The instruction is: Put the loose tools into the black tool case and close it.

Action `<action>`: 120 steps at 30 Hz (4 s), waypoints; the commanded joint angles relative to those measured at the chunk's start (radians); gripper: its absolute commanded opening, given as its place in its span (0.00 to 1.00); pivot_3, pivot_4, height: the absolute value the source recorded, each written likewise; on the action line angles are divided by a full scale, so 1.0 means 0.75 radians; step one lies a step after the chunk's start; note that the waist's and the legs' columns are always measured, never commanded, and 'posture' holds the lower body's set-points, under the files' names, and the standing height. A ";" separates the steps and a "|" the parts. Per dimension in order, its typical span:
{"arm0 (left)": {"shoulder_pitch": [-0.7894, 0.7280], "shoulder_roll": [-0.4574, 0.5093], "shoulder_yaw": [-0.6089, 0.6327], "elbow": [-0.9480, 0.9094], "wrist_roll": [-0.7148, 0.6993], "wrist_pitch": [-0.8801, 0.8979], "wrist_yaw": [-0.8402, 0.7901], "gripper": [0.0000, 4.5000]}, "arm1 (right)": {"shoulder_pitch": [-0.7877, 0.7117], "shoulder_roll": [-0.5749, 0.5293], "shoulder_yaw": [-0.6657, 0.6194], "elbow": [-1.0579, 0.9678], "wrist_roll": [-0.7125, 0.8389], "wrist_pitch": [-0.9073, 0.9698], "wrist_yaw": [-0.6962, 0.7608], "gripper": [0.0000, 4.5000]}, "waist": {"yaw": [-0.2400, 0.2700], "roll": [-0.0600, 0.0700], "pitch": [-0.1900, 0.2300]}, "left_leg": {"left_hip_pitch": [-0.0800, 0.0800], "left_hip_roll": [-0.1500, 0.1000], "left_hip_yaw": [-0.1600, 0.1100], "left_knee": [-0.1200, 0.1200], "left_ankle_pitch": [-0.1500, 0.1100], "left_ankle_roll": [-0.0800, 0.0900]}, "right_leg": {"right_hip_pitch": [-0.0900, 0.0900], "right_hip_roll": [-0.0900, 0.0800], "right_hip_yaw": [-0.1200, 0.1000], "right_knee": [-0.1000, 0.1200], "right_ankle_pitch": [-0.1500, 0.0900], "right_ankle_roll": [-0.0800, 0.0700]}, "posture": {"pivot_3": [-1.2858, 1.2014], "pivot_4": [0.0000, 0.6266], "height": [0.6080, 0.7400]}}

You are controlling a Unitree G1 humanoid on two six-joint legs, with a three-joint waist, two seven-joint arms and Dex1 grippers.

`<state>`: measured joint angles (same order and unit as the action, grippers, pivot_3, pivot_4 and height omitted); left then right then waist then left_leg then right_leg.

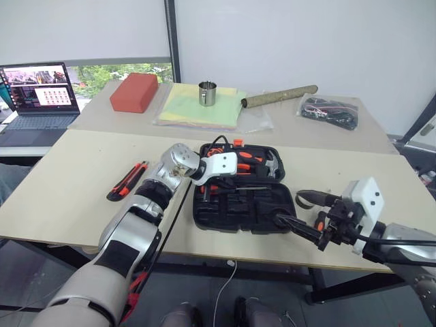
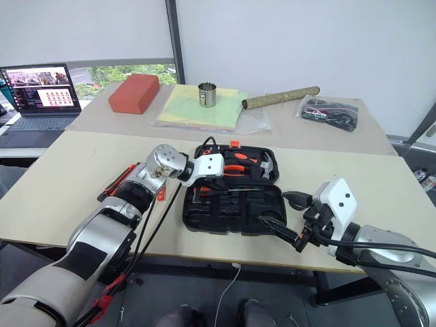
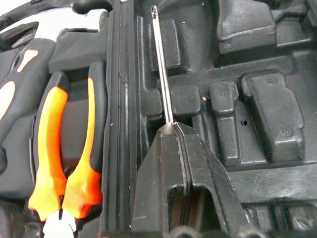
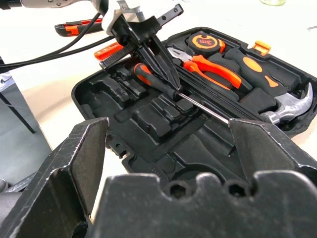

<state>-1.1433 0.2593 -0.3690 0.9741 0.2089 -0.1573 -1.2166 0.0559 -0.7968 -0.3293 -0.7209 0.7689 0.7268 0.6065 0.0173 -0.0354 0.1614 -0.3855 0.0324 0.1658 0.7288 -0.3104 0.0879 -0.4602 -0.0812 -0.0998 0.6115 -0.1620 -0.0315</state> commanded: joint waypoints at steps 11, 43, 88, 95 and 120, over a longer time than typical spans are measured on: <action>0.000 -0.001 -0.048 0.106 0.084 -0.014 0.063 0.01 | 0.074 0.019 -0.116 -0.022 0.011 -0.027 -0.036 1.00 | -0.007 0.002 -0.001 | 0.002 0.000 0.000 0.000 0.000 -0.001 | 0.001 0.000 0.001 0.001 0.000 0.000 | 0.52 0.24 1.00; 0.454 0.537 0.322 -1.297 -0.888 1.058 -0.417 0.99 | 0.079 0.603 0.087 0.154 -0.383 0.224 -0.898 1.00 | -0.016 0.009 -0.005 | 0.004 -0.001 -0.001 -0.002 0.009 -0.027 | -0.008 0.007 0.018 0.025 -0.017 -0.006 | 0.52 0.24 1.00; 0.574 0.749 0.393 -1.321 -0.892 1.001 -0.323 1.00 | -0.988 0.058 0.824 1.376 -1.050 -1.246 0.704 0.22 | -0.039 0.015 0.001 | 0.010 -0.008 0.006 -0.019 0.012 -0.023 | -0.010 0.008 0.025 0.021 -0.025 -0.002 | 0.52 0.24 1.00; 0.573 0.755 0.396 -1.320 -0.894 0.999 -0.315 1.00 | -1.015 0.102 0.779 1.376 -1.007 -1.166 0.712 0.63 | -0.040 0.015 0.001 | 0.014 -0.007 0.006 -0.018 0.014 -0.026 | -0.007 0.007 0.026 0.025 -0.025 -0.002 | 0.52 0.24 1.00; 0.529 0.708 0.366 -1.224 -0.853 0.941 -0.291 1.00 | -0.935 0.296 0.937 1.307 -1.191 -0.796 0.559 0.01 | -0.044 0.015 0.001 | 0.024 -0.005 0.007 -0.019 0.014 -0.028 | 0.001 0.007 0.025 0.026 -0.026 -0.005 | 0.52 0.24 1.00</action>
<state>-0.7300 0.7872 -0.1048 0.0568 -0.4316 0.5683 -1.4351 -0.6759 -0.5684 0.3492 0.2335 -0.0892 0.1141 1.0277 -0.0157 -0.0241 0.1622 -0.3667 0.0287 0.1709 0.7147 -0.2997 0.0667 -0.4589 -0.0762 -0.0806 0.6313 -0.1811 -0.0348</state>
